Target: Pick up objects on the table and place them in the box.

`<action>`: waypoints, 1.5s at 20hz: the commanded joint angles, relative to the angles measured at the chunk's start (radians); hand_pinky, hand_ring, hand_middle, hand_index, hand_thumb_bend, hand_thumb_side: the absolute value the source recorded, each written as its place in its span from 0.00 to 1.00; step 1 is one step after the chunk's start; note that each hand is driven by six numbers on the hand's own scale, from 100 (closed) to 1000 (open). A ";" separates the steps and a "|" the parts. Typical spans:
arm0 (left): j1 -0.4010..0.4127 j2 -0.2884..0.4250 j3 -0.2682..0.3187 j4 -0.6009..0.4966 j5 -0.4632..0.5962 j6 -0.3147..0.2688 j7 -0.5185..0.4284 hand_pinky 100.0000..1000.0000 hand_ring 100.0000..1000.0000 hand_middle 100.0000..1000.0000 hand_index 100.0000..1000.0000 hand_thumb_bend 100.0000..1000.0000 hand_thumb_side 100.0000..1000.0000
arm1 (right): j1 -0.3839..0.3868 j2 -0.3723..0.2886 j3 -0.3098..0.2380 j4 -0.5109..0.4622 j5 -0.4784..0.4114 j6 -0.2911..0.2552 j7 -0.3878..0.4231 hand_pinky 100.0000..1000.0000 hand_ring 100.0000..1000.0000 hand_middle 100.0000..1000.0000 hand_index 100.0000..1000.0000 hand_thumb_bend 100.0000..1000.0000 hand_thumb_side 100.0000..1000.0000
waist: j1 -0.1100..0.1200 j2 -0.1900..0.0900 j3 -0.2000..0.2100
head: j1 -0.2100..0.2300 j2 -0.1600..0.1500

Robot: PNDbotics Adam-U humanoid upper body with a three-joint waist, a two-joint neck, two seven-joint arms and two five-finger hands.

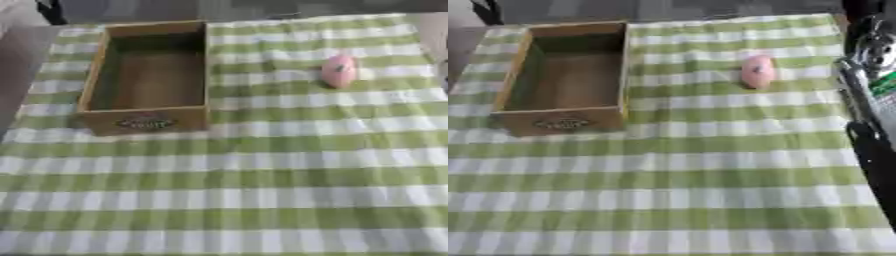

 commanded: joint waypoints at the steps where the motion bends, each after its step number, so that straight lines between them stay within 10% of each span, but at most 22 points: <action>1: -0.004 0.016 0.011 -0.019 -0.001 -0.004 0.000 0.61 0.47 0.57 0.91 0.00 0.99 | -0.029 -0.049 0.001 0.003 0.165 0.027 0.048 0.72 0.77 0.59 0.83 0.34 1.00 | -0.001 -0.017 0.001 | -0.003 -0.002; 6: -0.004 0.019 0.008 -0.019 -0.001 -0.002 -0.001 0.61 0.47 0.57 0.91 0.00 0.99 | -0.094 -0.071 0.039 0.076 0.639 0.067 0.321 0.72 0.79 0.67 0.87 0.55 1.00 | -0.003 -0.023 0.006 | -0.007 0.005; 12: -0.003 0.020 0.005 -0.019 0.001 0.000 -0.001 0.62 0.48 0.57 0.91 0.00 0.99 | -0.182 -0.061 0.064 0.141 1.005 -0.052 0.742 0.73 0.80 0.72 0.90 0.71 0.95 | -0.005 -0.030 0.012 | -0.011 0.007; 17: -0.003 0.020 0.003 -0.019 0.002 0.001 -0.002 0.62 0.47 0.57 0.91 0.00 0.99 | -0.250 -0.051 0.091 0.190 1.126 -0.158 0.960 0.73 0.79 0.72 0.91 0.75 0.80 | -0.007 -0.031 0.014 | -0.015 0.005; 30: -0.002 0.019 0.000 -0.019 0.006 0.005 -0.007 0.62 0.48 0.57 0.91 0.00 0.99 | -0.364 -0.007 0.143 0.353 1.188 -0.280 1.235 0.75 0.84 0.79 0.99 0.60 0.47 | -0.006 -0.036 0.018 | -0.021 -0.009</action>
